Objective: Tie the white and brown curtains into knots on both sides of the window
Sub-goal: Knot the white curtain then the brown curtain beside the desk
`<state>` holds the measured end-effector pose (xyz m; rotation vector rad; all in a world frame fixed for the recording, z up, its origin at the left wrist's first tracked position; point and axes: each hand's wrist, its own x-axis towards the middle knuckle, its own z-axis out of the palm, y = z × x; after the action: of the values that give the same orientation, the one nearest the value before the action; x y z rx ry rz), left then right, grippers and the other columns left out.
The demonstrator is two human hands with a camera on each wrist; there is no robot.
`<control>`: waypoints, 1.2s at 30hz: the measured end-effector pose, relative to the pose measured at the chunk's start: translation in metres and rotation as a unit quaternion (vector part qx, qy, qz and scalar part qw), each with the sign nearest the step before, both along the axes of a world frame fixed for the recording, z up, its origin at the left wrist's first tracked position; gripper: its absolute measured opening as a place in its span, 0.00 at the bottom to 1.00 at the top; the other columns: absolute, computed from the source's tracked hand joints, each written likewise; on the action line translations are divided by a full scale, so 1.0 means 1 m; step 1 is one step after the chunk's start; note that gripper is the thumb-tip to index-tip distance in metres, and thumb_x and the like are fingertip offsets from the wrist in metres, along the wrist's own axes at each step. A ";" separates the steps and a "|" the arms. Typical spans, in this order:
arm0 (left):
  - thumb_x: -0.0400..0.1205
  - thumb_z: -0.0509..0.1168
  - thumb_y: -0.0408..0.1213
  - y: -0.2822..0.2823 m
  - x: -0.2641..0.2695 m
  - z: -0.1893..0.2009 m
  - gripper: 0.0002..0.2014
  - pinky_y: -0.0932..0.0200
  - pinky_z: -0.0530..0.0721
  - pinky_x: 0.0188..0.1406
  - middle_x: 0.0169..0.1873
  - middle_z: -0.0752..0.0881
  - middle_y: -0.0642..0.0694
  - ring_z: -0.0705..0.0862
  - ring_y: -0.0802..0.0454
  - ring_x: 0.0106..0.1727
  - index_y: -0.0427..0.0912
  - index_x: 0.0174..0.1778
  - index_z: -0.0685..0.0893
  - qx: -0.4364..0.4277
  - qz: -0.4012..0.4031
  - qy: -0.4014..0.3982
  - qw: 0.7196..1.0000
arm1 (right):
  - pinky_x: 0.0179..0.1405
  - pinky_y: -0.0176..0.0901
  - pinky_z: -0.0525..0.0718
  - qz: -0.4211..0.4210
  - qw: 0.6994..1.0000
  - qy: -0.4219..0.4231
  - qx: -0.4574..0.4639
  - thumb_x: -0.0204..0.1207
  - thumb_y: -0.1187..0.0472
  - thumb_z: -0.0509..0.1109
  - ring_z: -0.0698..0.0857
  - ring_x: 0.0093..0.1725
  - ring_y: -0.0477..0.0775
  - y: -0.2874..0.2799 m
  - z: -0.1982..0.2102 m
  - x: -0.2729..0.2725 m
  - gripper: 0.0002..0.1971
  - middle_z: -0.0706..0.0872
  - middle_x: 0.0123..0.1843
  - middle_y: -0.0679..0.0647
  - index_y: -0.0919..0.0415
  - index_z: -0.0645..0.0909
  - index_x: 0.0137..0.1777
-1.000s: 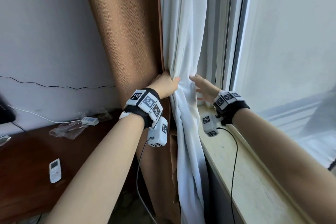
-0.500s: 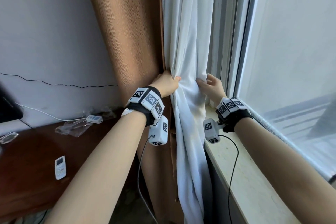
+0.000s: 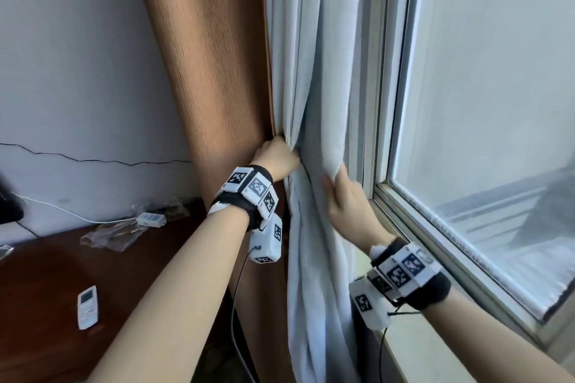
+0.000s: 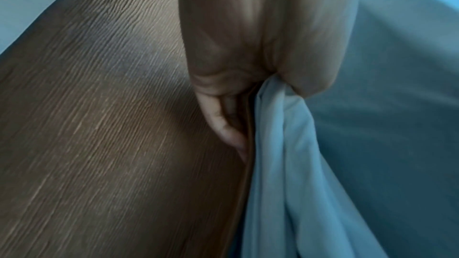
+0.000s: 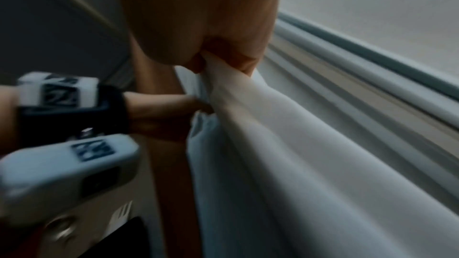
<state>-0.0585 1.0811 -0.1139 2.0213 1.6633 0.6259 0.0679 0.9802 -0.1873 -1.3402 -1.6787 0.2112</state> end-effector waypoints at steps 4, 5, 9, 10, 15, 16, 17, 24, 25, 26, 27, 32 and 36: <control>0.79 0.63 0.43 -0.007 0.003 0.000 0.24 0.48 0.77 0.69 0.69 0.79 0.34 0.77 0.35 0.70 0.38 0.71 0.76 0.011 -0.017 -0.010 1.000 | 0.21 0.47 0.60 -0.042 0.984 -0.171 -0.017 0.79 0.71 0.56 0.78 0.28 0.69 0.015 0.004 -0.022 0.14 0.79 0.32 0.64 0.73 0.66 0.64; 0.80 0.63 0.44 -0.009 0.002 0.000 0.25 0.48 0.76 0.70 0.70 0.78 0.36 0.77 0.36 0.71 0.39 0.72 0.75 0.000 -0.025 -0.024 0.999 | 0.20 0.46 0.56 -0.064 0.974 -0.214 -0.024 0.77 0.72 0.56 0.78 0.27 0.67 0.019 0.006 -0.026 0.15 0.77 0.32 0.62 0.73 0.67 0.64; 0.75 0.62 0.55 -0.014 -0.007 0.006 0.32 0.50 0.80 0.66 0.67 0.82 0.44 0.79 0.44 0.68 0.44 0.73 0.76 -0.054 -0.089 -0.106 0.989 | 0.17 0.40 0.52 -0.086 0.965 -0.248 -0.031 0.73 0.75 0.57 0.77 0.23 0.65 0.020 0.011 -0.033 0.18 0.66 0.25 0.54 0.75 0.69 0.64; 0.72 0.60 0.63 -0.016 -0.009 0.007 0.36 0.51 0.82 0.62 0.65 0.83 0.45 0.81 0.46 0.65 0.45 0.72 0.76 -0.068 -0.095 -0.120 0.986 | 0.17 0.40 0.51 -0.086 0.966 -0.244 -0.025 0.73 0.75 0.57 0.78 0.23 0.65 0.020 0.011 -0.033 0.19 0.66 0.25 0.54 0.76 0.69 0.65; 0.68 0.52 0.80 -0.028 -0.004 0.011 0.50 0.52 0.85 0.57 0.65 0.77 0.50 0.80 0.46 0.62 0.44 0.76 0.73 -0.080 -0.092 -0.107 0.987 | 0.19 0.43 0.56 -0.108 0.966 -0.234 -0.010 0.77 0.72 0.57 0.76 0.24 0.64 0.028 0.004 -0.028 0.27 0.77 0.30 0.60 0.74 0.60 0.77; 0.66 0.55 0.80 -0.026 -0.001 0.008 0.51 0.52 0.83 0.62 0.65 0.79 0.49 0.80 0.46 0.64 0.43 0.74 0.74 -0.056 -0.092 -0.090 0.990 | 0.21 0.44 0.59 -0.099 0.968 -0.229 -0.007 0.77 0.72 0.57 0.73 0.24 0.63 0.029 0.003 -0.026 0.30 0.78 0.31 0.61 0.76 0.56 0.79; 0.63 0.58 0.81 -0.025 0.000 0.006 0.52 0.51 0.79 0.67 0.67 0.80 0.48 0.79 0.46 0.68 0.43 0.74 0.75 -0.033 -0.094 -0.074 0.992 | 0.23 0.45 0.63 -0.093 0.968 -0.233 -0.011 0.77 0.72 0.56 0.71 0.24 0.62 0.028 0.003 -0.024 0.31 0.80 0.32 0.63 0.76 0.54 0.79; 0.66 0.53 0.72 -0.011 0.006 -0.004 0.46 0.45 0.75 0.71 0.69 0.80 0.39 0.77 0.40 0.71 0.44 0.74 0.75 0.003 -0.045 -0.043 0.998 | 0.21 0.44 0.60 -0.079 0.967 -0.243 0.005 0.77 0.69 0.57 0.66 0.20 0.58 0.034 -0.001 -0.013 0.34 0.73 0.26 0.57 0.69 0.49 0.82; 0.69 0.52 0.68 -0.009 0.006 -0.005 0.43 0.44 0.75 0.71 0.69 0.80 0.38 0.77 0.38 0.71 0.43 0.74 0.74 0.007 -0.038 -0.042 0.998 | 0.22 0.44 0.62 -0.072 0.967 -0.242 -0.002 0.77 0.69 0.57 0.65 0.20 0.58 0.035 -0.001 -0.011 0.34 0.71 0.25 0.55 0.65 0.50 0.82; 0.72 0.52 0.64 -0.006 0.006 -0.005 0.40 0.44 0.74 0.72 0.70 0.79 0.36 0.76 0.36 0.71 0.42 0.74 0.74 0.008 -0.034 -0.037 0.999 | 0.23 0.45 0.64 -0.063 0.968 -0.245 -0.003 0.77 0.69 0.57 0.65 0.20 0.59 0.037 0.000 -0.008 0.33 0.69 0.24 0.54 0.62 0.52 0.82; 0.75 0.53 0.61 -0.004 0.006 -0.006 0.36 0.44 0.73 0.73 0.70 0.78 0.34 0.75 0.35 0.72 0.41 0.74 0.74 0.009 -0.028 -0.027 0.999 | 0.24 0.46 0.66 -0.049 0.968 -0.245 -0.004 0.78 0.67 0.57 0.66 0.20 0.61 0.040 0.000 -0.004 0.30 0.69 0.23 0.53 0.59 0.54 0.80; 0.84 0.54 0.52 0.006 -0.002 -0.008 0.28 0.46 0.71 0.74 0.71 0.75 0.30 0.73 0.33 0.73 0.37 0.74 0.72 0.020 -0.017 0.002 1.000 | 0.43 0.46 0.85 0.110 0.990 -0.060 -0.069 0.83 0.41 0.56 0.89 0.40 0.49 0.050 0.019 0.031 0.17 0.91 0.42 0.52 0.52 0.79 0.52; 0.83 0.54 0.53 0.007 -0.004 -0.011 0.28 0.45 0.72 0.73 0.71 0.76 0.31 0.74 0.34 0.72 0.37 0.74 0.73 0.019 -0.038 -0.003 0.999 | 0.56 0.54 0.87 0.027 0.982 0.153 -0.112 0.82 0.47 0.64 0.91 0.46 0.47 0.089 0.018 0.064 0.12 0.92 0.45 0.53 0.55 0.80 0.52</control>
<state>-0.0630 1.0878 -0.1248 2.0960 1.5751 0.6418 0.1319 1.0692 -0.1697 -1.3485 -1.4630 0.6224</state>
